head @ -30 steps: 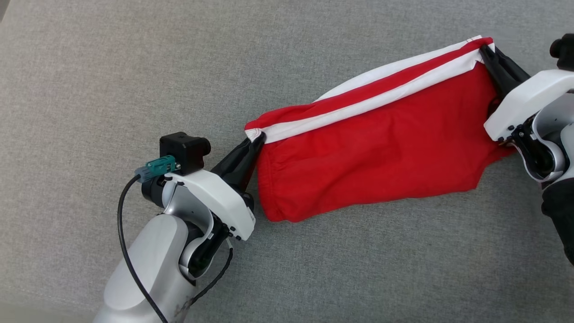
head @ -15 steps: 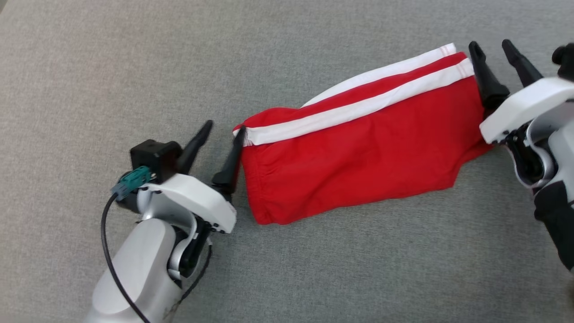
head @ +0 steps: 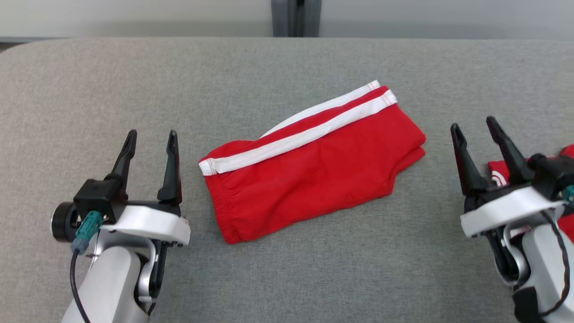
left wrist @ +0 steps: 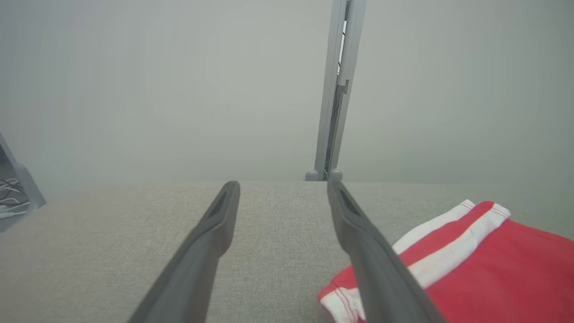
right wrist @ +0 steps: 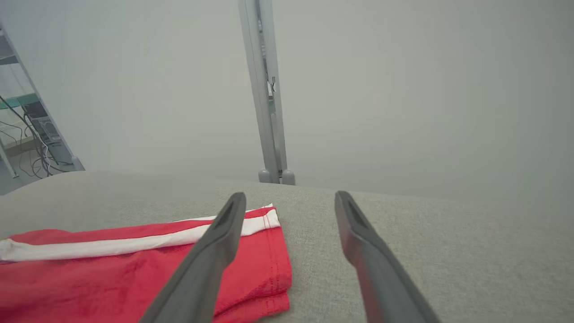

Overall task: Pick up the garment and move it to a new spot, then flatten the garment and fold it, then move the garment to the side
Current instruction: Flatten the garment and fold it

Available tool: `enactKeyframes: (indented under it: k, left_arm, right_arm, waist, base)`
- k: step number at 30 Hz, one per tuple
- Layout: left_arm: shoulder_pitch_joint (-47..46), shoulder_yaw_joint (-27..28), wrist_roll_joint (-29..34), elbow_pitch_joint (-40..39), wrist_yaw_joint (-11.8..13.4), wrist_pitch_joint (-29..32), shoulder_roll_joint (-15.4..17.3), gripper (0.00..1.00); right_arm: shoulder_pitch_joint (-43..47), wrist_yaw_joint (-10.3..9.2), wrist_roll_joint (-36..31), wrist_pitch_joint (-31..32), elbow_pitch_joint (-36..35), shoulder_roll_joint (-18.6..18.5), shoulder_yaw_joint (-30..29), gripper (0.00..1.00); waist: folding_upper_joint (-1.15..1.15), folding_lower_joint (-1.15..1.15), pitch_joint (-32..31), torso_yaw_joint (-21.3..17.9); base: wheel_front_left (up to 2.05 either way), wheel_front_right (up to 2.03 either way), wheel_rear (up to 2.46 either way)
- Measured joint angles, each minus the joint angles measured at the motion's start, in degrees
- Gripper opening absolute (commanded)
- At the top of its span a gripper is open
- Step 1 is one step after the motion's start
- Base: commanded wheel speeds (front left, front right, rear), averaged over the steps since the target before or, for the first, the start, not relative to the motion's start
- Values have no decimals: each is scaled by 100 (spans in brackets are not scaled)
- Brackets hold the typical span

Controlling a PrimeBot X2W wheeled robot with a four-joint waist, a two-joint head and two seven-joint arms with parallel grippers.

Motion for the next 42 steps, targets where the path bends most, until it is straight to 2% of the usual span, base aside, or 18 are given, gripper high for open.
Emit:
enactKeyframes:
  k: [10, 25, 29, 30, 36, 42]
  left_arm:
    - [881, 104, 279, -88, 259, -23, 91, 100]
    - [1031, -83, 387, -333, 360, 91, 133, 100]
    - [908, -142, 392, -360, 374, 98, 101, 100]
    - [810, -191, 435, -374, 363, 98, 71, 100]
    - [553, -290, 497, -355, 303, 58, -20, 100]
    - [421, -315, 545, -276, 200, -5, -108, 100]
  right_arm:
    - [795, 0, -316, 16, -226, 235, -268, 100]
    - [754, 0, -372, 236, -225, 294, -467, 100]
    - [305, 0, -355, 383, 290, 302, -399, 100]
    - [19, 1, -354, 407, 682, 282, -353, 100]
    - [-738, 1, -346, 407, 2029, 272, -202, 100]
    - [-1249, 1, -285, 338, 3139, 374, -48, 100]
  waist:
    - [0, 0, -470, -226]
    - [0, 0, -530, -44]
    - [0, 0, -442, 86]
    - [0, 0, -384, 171]
    - [0, 0, -173, 505]
    - [0, 0, 46, 787]
  base:
    - [0, 0, 0]
    - [0, 0, 0]
    - [0, 0, 0]
    - [0, 0, 0]
    - [0, 0, 0]
    - [0, 0, 0]
